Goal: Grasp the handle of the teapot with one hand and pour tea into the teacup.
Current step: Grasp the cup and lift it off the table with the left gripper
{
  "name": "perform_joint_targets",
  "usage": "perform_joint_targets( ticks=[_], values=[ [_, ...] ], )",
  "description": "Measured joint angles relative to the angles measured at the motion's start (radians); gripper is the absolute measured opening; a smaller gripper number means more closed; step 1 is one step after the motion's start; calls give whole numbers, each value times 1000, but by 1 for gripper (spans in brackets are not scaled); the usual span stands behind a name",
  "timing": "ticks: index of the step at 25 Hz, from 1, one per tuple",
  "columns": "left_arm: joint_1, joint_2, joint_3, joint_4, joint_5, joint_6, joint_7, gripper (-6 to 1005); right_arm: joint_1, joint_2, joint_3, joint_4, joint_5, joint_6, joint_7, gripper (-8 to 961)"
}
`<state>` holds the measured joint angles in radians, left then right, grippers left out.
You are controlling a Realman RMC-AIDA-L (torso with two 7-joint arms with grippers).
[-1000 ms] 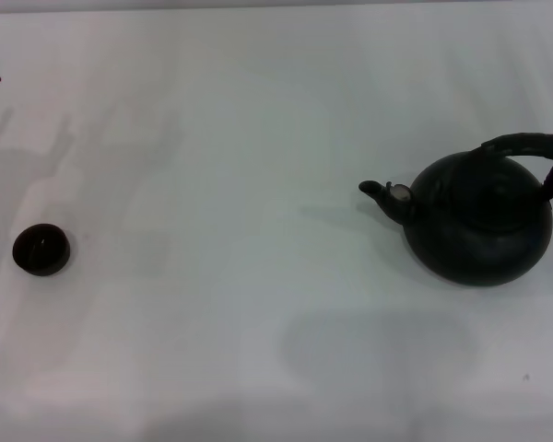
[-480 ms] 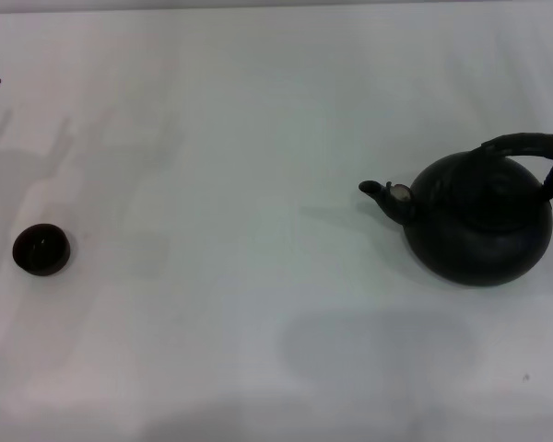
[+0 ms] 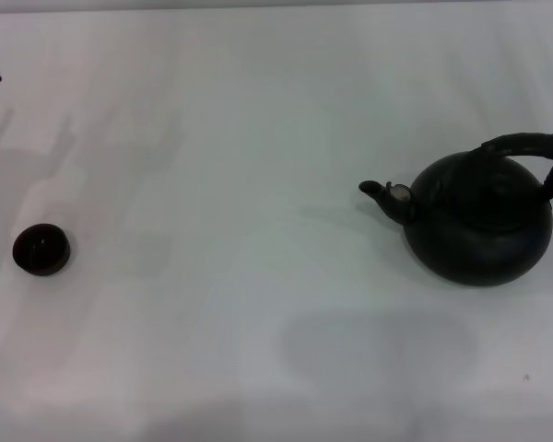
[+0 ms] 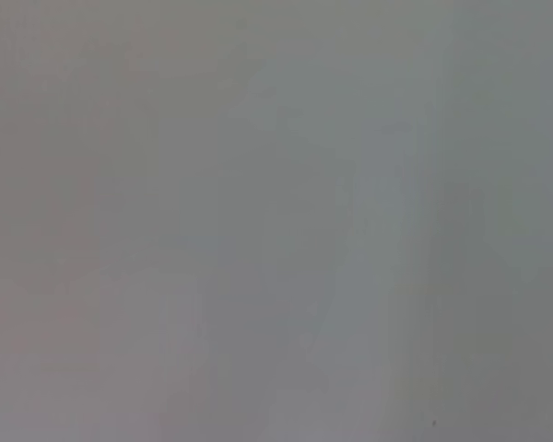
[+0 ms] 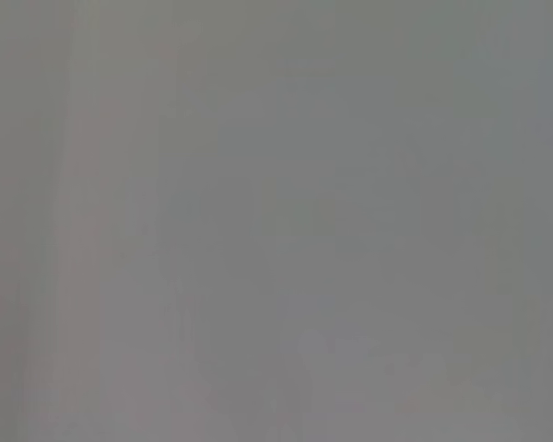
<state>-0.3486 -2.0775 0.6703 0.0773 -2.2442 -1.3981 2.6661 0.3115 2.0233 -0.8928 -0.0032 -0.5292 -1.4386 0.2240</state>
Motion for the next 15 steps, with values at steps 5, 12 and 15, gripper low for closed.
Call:
perform_joint_targets(
  ticks=[5, 12, 15],
  values=[
    [-3, 0, 0, 0, 0, 0, 0, 862, 0, 0, 0, 0, 0, 0, 0, 870],
    [-3, 1, 0, -2, 0, 1, 1, 862, 1, 0, 0, 0, 0, 0, 0, 870],
    [-3, 1, 0, -2, 0, 3, 1, 861, 1, 0, 0, 1, 0, 0, 0, 870]
  ],
)
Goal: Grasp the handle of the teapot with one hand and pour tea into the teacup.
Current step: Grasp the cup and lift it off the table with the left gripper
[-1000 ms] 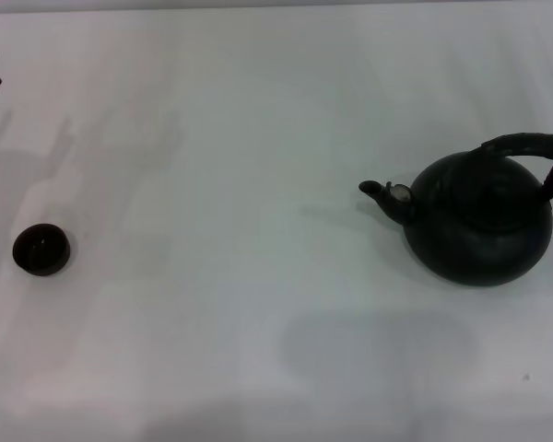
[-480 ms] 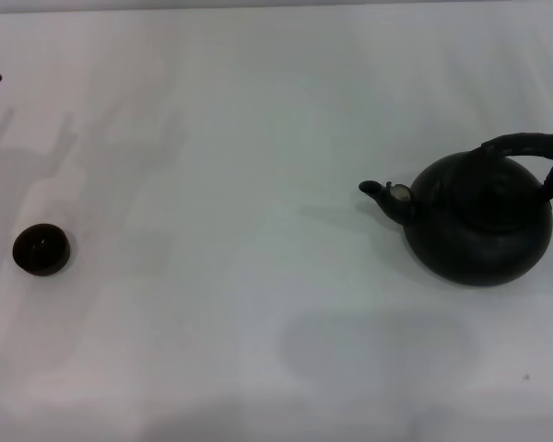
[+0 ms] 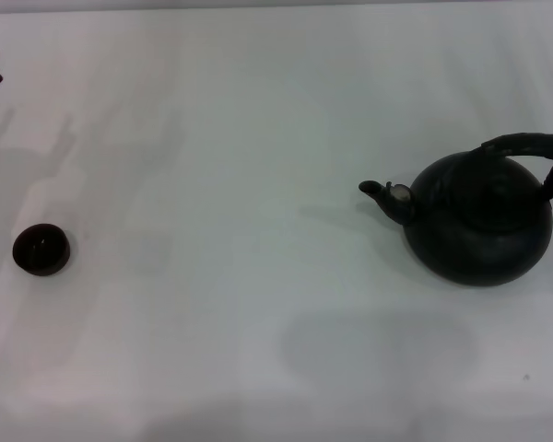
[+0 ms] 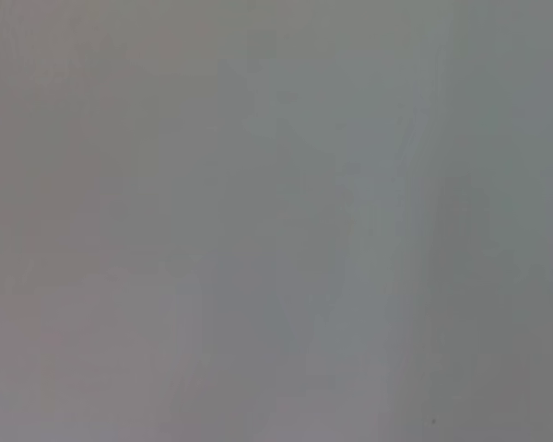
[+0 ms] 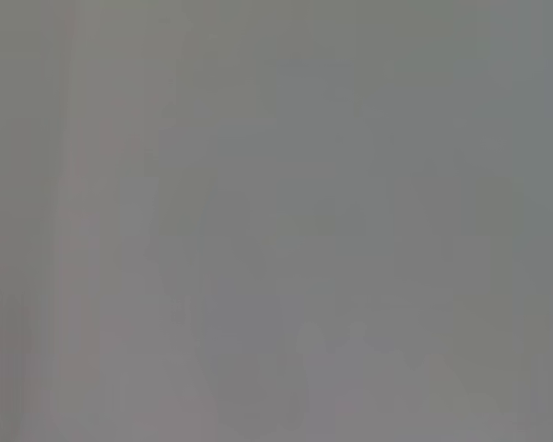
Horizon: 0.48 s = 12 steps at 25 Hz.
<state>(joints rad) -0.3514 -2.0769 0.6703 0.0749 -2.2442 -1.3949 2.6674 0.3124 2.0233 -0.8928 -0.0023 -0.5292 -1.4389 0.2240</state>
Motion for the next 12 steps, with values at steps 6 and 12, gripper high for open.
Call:
perform_joint_targets(
  ticks=[6, 12],
  values=[
    [0, 0, 0, 0, 0, 0, 0, 862, 1, 0, 0, 1, 0, 0, 0, 869],
    [0, -1, 0, 0, 0, -3, -1, 863, -1, 0, 0, 1, 0, 1, 0, 869]
  ],
)
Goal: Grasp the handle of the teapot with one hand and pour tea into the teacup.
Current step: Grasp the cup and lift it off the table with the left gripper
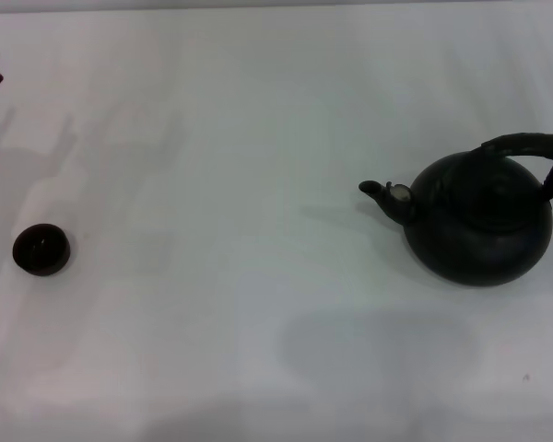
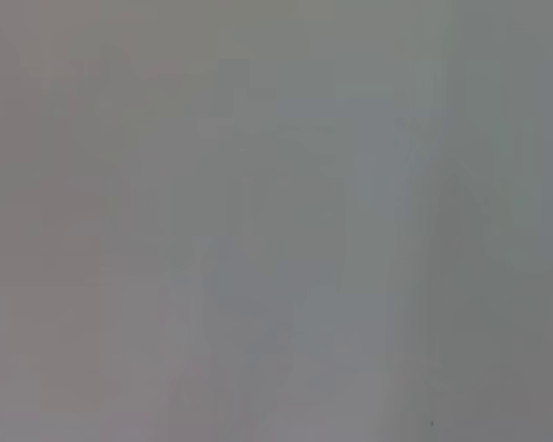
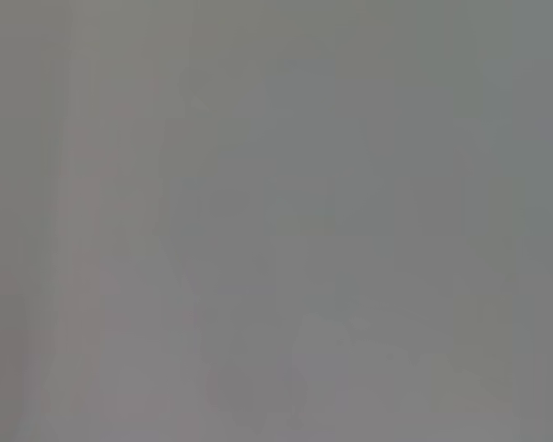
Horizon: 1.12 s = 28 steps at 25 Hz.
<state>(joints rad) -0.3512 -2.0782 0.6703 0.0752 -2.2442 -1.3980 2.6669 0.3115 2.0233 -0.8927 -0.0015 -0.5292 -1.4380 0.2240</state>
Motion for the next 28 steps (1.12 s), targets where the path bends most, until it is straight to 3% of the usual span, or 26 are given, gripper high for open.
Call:
perform_joint_targets(
  ticks=[28],
  values=[
    [2, -2, 0, 0, 0, 2, 1, 868, 0, -2, 0, 0, 0, 57, -6, 869]
  ],
)
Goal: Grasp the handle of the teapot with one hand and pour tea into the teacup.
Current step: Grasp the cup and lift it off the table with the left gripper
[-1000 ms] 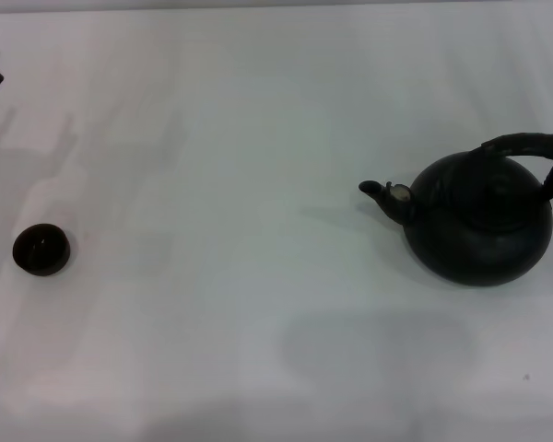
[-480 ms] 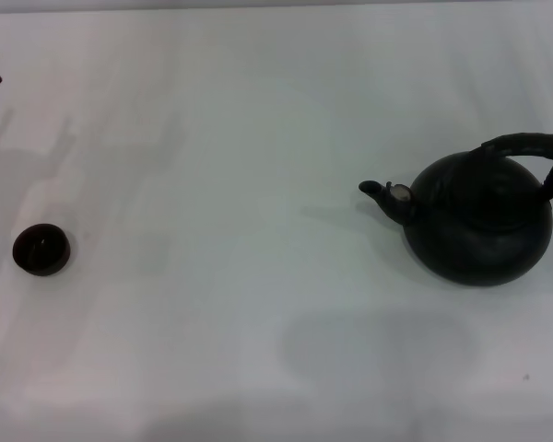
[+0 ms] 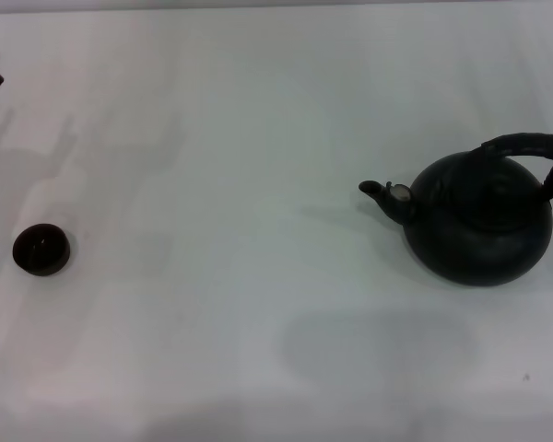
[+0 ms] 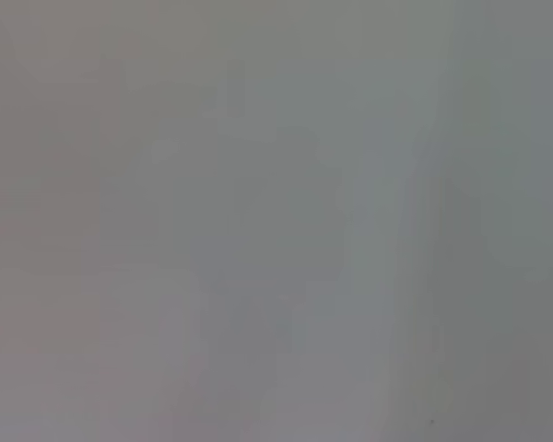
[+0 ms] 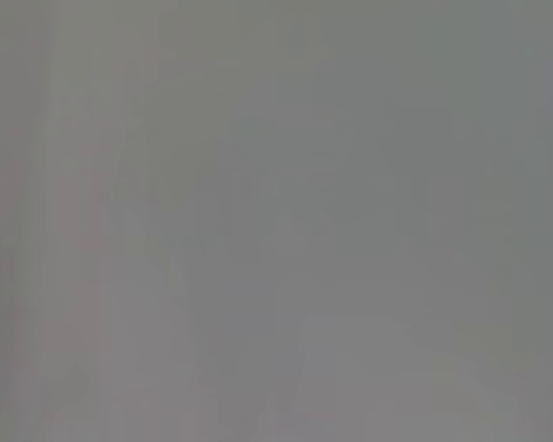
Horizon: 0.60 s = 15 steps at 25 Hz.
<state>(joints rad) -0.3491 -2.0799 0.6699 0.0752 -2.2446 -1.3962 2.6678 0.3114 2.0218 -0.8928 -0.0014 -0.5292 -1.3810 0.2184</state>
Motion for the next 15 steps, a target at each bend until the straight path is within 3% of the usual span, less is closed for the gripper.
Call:
perform_joint_targets(
  ticks=[15],
  values=[
    [-1, 0, 2, -2, 17, -3, 2, 863, 2, 0, 0, -1, -10, 3, 5, 869]
  ],
)
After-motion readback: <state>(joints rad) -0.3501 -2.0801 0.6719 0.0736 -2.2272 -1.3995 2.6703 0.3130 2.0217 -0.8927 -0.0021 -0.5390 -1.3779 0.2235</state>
